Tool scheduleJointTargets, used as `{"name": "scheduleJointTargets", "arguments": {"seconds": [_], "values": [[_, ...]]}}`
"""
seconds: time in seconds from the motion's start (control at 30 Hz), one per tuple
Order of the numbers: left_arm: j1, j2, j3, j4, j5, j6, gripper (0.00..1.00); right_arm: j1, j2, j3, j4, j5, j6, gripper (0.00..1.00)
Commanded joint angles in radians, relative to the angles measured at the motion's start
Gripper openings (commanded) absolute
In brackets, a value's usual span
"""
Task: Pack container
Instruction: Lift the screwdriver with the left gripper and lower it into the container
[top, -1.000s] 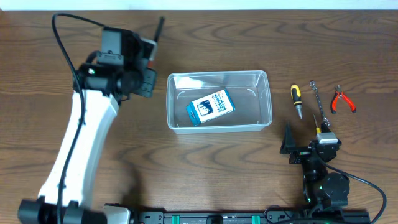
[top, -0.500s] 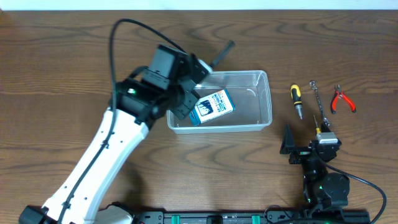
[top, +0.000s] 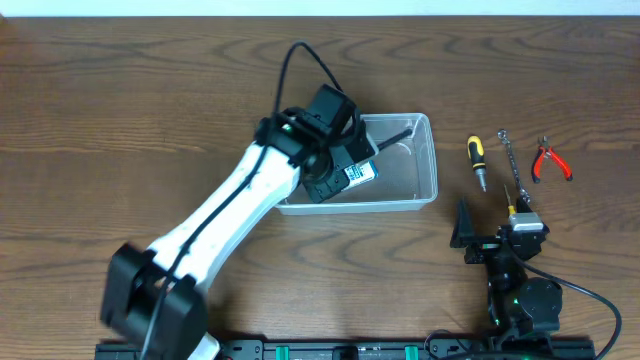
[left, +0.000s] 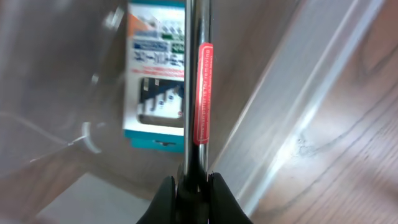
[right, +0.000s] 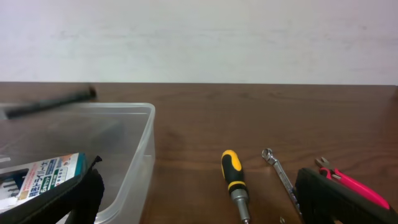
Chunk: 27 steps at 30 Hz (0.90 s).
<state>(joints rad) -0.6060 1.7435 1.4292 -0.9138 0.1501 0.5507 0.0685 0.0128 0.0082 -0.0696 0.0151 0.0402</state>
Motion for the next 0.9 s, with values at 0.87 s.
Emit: {"name": "scheduleJointTargets", "arguments": {"seconds": [0.87], "values": [[-0.002, 0.25, 0.019, 0.001, -0.063, 0.04, 0.08, -0.01, -0.006, -0.003, -0.002, 0.003, -0.011, 0.99]]}}
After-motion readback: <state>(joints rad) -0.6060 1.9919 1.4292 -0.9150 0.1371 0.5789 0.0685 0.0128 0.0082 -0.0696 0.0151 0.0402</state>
